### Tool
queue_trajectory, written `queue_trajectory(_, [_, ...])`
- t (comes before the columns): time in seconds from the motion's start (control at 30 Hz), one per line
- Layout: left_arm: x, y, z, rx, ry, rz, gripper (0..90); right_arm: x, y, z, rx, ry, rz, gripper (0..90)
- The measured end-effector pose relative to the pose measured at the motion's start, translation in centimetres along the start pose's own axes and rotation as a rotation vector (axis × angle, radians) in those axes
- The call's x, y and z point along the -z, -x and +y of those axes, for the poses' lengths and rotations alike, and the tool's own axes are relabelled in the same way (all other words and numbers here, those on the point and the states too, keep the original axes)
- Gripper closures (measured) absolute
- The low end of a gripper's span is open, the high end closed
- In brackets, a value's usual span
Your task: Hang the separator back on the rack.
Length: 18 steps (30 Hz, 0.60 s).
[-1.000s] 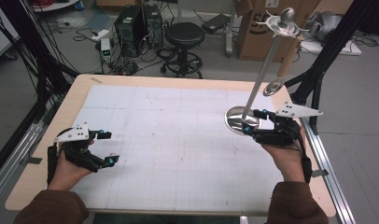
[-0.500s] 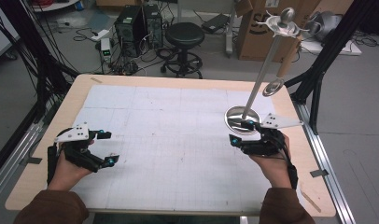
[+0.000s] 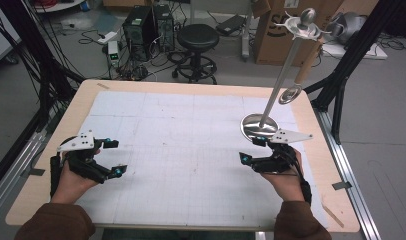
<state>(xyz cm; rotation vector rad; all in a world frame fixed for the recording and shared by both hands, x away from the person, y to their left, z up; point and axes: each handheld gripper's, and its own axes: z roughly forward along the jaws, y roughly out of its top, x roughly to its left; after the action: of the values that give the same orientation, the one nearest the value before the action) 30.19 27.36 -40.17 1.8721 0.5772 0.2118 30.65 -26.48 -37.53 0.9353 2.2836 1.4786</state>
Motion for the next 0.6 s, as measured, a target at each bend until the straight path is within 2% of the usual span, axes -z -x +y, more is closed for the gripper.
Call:
queue_trajectory(0.17, [-0.11,-0.03,0.0,-0.003,-0.006,-0.001,1.7,-0.33,-0.12,-0.11,0.01,-0.021,0.006,19.7])
queue_trajectory(0.6, [-0.52,0.0,-0.07,-0.01,-0.016,-0.018,1.7,0.15,0.1,-0.37,0.014,-0.011,-0.028,18.3])
